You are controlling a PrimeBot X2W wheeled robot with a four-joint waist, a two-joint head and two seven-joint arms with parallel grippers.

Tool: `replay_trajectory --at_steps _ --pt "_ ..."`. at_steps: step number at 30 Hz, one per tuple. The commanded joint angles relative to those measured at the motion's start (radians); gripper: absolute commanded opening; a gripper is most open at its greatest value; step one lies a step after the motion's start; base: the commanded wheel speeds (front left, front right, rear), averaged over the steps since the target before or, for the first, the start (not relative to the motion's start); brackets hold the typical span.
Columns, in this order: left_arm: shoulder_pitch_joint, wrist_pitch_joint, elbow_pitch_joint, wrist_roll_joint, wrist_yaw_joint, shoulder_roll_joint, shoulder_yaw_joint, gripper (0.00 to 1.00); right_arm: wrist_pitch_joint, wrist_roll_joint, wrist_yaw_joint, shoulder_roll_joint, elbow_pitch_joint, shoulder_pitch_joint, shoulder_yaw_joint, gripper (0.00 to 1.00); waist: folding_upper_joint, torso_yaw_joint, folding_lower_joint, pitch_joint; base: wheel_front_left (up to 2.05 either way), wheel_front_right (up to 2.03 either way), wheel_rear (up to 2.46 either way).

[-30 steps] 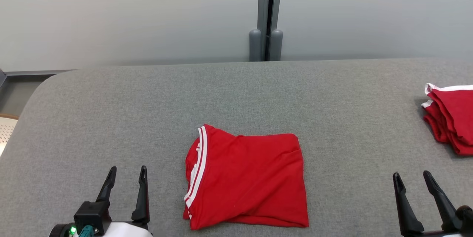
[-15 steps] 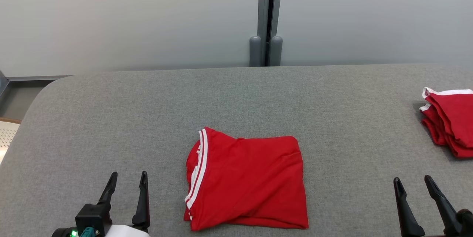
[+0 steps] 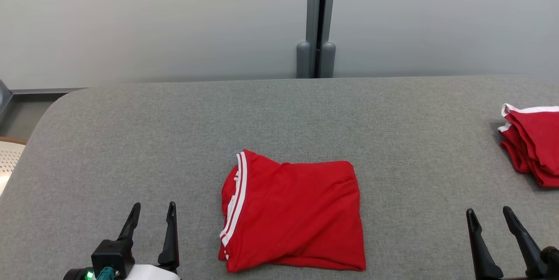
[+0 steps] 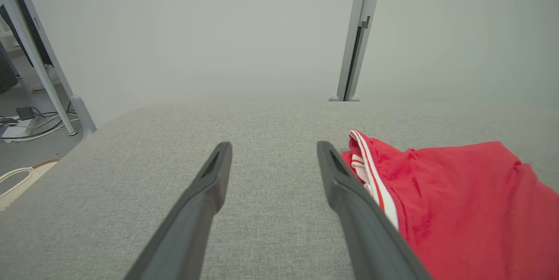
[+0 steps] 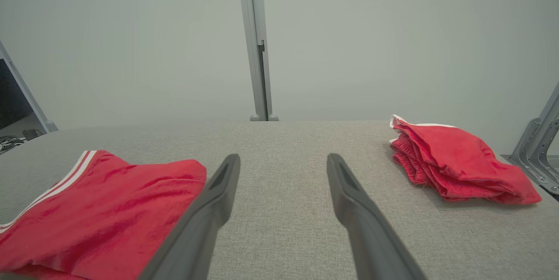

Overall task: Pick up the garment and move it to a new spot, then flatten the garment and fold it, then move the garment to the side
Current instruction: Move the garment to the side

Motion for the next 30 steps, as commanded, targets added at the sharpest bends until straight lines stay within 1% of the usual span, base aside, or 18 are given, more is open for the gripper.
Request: replay_trajectory --at_steps 1,5,10,11,14,20,24,28,29,30 --pt "-0.013 -0.006 0.001 -0.003 0.007 0.002 -0.001 1.00 -0.007 0.002 0.000 0.002 -0.001 -0.006 -0.004 1.00 -0.0001 0.004 0.0000 0.000 0.00 0.00 0.00" --pt "-0.036 -0.009 -0.005 0.003 0.006 -0.002 -0.009 1.00 -0.007 0.006 0.000 0.001 0.009 -0.010 -0.001 1.00 -0.0001 0.027 0.0000 0.008 0.00 0.00 0.00" --pt "-0.084 -0.014 -0.025 0.013 0.006 -0.021 -0.025 1.00 -0.011 0.021 0.000 -0.010 0.066 -0.055 0.024 1.00 -0.0001 0.086 0.0000 0.053 0.00 0.00 0.00" --pt "-0.084 -0.014 -0.025 0.013 0.006 -0.021 -0.025 1.00 -0.011 0.021 0.000 -0.010 0.066 -0.055 0.024 1.00 -0.0001 0.086 0.0000 0.053 0.00 0.00 0.00" --pt "-0.119 -0.022 -0.036 0.012 0.007 -0.042 -0.030 1.00 -0.015 0.039 0.000 -0.016 0.145 -0.109 0.063 1.00 -0.0001 0.128 0.0000 0.086 0.00 0.00 0.00" --pt "-0.176 -0.030 -0.033 0.010 0.003 -0.071 -0.031 1.00 -0.041 0.091 0.000 -0.003 0.379 -0.241 0.149 1.00 -0.0001 0.204 0.0000 0.126 0.00 0.00 0.00" --pt "-0.197 -0.032 -0.046 0.021 -0.002 -0.083 -0.029 1.00 -0.056 0.137 0.000 0.008 0.532 -0.303 0.206 1.00 -0.0001 0.231 0.0000 0.147 0.00 0.00 0.00" --pt "-0.199 -0.032 -0.069 0.032 -0.004 -0.092 -0.022 1.00 -0.048 0.187 0.000 0.011 0.640 -0.346 0.277 1.00 -0.0001 0.237 0.0000 0.176 0.00 0.00 0.00" --pt "-0.199 -0.032 -0.078 0.040 -0.002 -0.094 -0.017 1.00 -0.049 0.211 0.000 0.009 0.673 -0.358 0.315 0.18 -0.0001 0.234 0.0000 0.188 0.00 0.00 0.00" --pt "-0.198 -0.032 -0.082 0.042 -0.002 -0.095 -0.013 1.00 -0.055 0.223 0.000 0.007 0.684 -0.363 0.330 0.00 -0.0001 0.230 0.0000 0.192 0.00 0.00 0.00"
